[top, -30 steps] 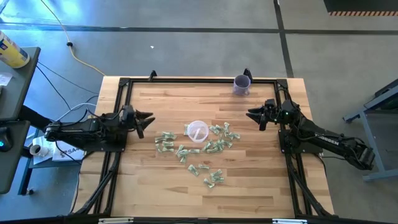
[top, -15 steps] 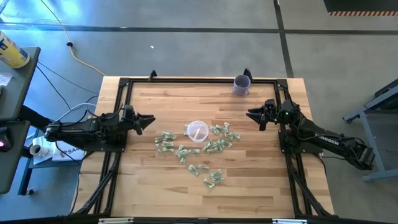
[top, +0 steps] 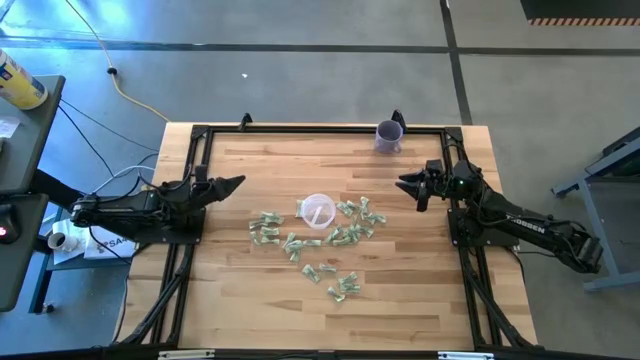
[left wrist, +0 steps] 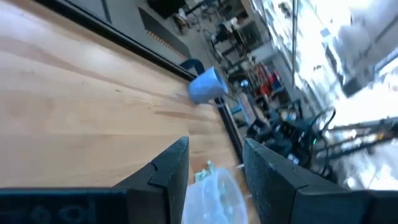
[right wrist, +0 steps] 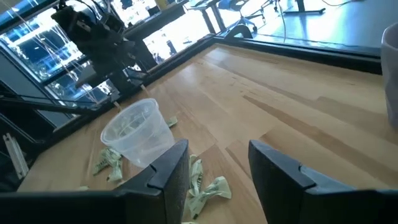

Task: Pick and place Stevia / Truvia into bins
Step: Put the white stevia packet into the transparent container

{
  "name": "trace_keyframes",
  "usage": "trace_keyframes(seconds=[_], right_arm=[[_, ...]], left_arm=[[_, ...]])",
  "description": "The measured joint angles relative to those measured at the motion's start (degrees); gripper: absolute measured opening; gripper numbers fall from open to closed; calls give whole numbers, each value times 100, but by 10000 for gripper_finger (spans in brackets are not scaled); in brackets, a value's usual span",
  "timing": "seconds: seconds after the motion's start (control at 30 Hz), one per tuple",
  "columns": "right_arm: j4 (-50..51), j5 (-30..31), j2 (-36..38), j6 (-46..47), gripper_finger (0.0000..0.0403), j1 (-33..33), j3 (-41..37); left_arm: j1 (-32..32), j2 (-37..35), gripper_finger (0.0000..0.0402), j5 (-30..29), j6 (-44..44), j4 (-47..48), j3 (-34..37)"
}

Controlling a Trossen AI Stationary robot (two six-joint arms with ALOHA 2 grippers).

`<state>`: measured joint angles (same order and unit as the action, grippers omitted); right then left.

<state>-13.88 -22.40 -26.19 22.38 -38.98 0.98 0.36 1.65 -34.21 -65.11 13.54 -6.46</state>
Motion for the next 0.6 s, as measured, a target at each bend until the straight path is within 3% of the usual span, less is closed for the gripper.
trace_keyframes(seconds=[0.07, 0.17, 0.33, 0.4, 0.5, 0.6], right_arm=[[-209, 275, -2, 210, 158, 0, 0], [-811, 1018, -1, 1266, 160, 0, 0], [-1974, 2295, 1, 3867, 163, 0, 1], [-2451, 2674, -1, 3959, 162, 0, 1], [-3159, 2668, -1, 3783, 159, 2, 7], [-2673, 2436, -68, 3813, 159, 11, 283]], left_arm=[[0, 0, 184, -67, -277, 1, 0], [0, 0, 184, -75, -629, -9, 0], [0, 0, 184, -75, -1172, -13, 0], [0, 0, 184, -75, -1250, -13, 0], [0, 0, 184, -75, -1362, -15, 0], [0, 0, 184, -75, -1321, -13, 0]])
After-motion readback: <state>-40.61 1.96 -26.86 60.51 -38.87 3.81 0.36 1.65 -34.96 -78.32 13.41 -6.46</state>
